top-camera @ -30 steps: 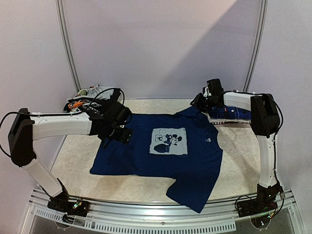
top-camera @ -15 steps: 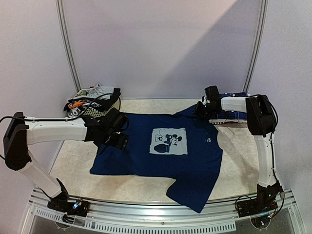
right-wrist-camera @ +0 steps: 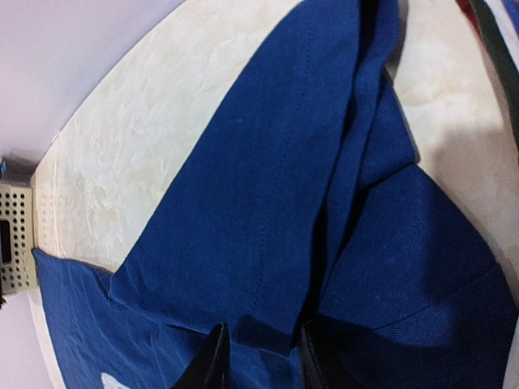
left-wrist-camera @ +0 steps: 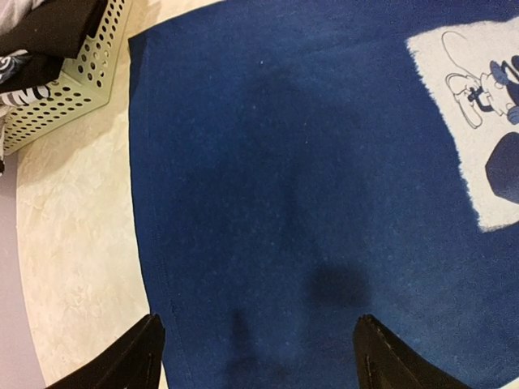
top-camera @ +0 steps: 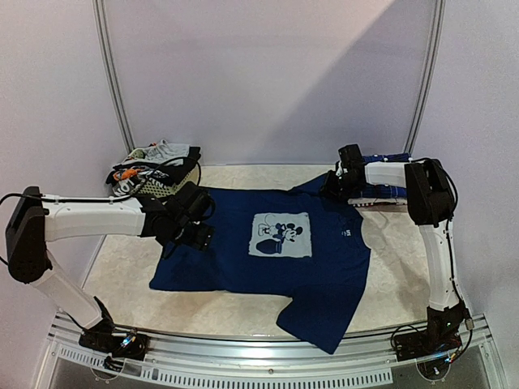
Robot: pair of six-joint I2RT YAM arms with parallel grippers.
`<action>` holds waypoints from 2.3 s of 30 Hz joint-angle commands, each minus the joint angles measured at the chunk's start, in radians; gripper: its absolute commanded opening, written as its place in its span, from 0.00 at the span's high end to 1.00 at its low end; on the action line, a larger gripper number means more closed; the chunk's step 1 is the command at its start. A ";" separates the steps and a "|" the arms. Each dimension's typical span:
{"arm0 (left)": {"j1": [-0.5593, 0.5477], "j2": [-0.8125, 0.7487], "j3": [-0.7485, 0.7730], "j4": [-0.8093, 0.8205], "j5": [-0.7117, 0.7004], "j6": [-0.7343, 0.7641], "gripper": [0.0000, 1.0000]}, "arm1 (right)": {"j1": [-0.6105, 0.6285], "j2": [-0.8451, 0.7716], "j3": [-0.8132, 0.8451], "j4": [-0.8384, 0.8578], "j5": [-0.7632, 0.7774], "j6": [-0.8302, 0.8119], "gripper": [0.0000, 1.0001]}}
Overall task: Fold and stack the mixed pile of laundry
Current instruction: Flatten out the crumpled T-shirt at the center of the board.
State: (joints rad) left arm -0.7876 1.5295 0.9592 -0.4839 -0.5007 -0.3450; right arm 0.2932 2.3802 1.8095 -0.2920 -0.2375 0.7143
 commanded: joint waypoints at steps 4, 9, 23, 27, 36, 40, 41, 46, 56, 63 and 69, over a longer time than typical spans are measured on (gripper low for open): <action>-0.016 -0.011 -0.016 0.022 -0.021 0.000 0.18 | -0.005 0.024 0.028 -0.011 0.010 -0.007 0.80; -0.016 -0.006 -0.017 0.029 -0.027 0.007 0.18 | -0.005 0.037 0.050 -0.023 -0.006 -0.010 0.98; -0.016 -0.013 -0.026 0.042 -0.044 0.021 0.19 | 0.018 0.052 0.220 -0.064 -0.046 -0.017 1.00; -0.016 -0.021 -0.034 0.041 -0.049 0.025 0.19 | 0.027 0.124 0.341 -0.077 -0.068 -0.041 1.00; -0.013 -0.026 -0.049 0.051 -0.049 0.033 0.19 | 0.032 0.278 0.502 0.061 -0.114 -0.069 0.96; -0.013 -0.027 -0.058 0.064 -0.051 0.029 0.19 | 0.033 0.336 0.551 0.145 -0.107 -0.067 0.96; -0.014 -0.028 -0.061 0.069 -0.050 0.027 0.19 | 0.035 0.350 0.563 0.166 -0.099 -0.067 0.96; -0.013 -0.038 -0.072 0.079 -0.049 0.017 0.20 | 0.048 0.425 0.669 0.238 -0.075 -0.113 0.97; -0.013 -0.058 -0.089 0.073 -0.068 -0.018 0.20 | 0.077 0.467 0.704 0.480 -0.088 -0.201 0.95; -0.013 -0.079 -0.098 0.053 -0.061 -0.063 0.20 | 0.080 0.468 0.721 0.484 -0.003 -0.248 0.33; -0.015 -0.132 -0.104 -0.019 -0.102 -0.151 0.19 | 0.084 0.276 0.537 0.483 -0.007 -0.241 0.18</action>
State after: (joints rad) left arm -0.7876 1.4494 0.8715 -0.4438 -0.5632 -0.4145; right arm 0.3729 2.8159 2.4702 0.1825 -0.2649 0.4870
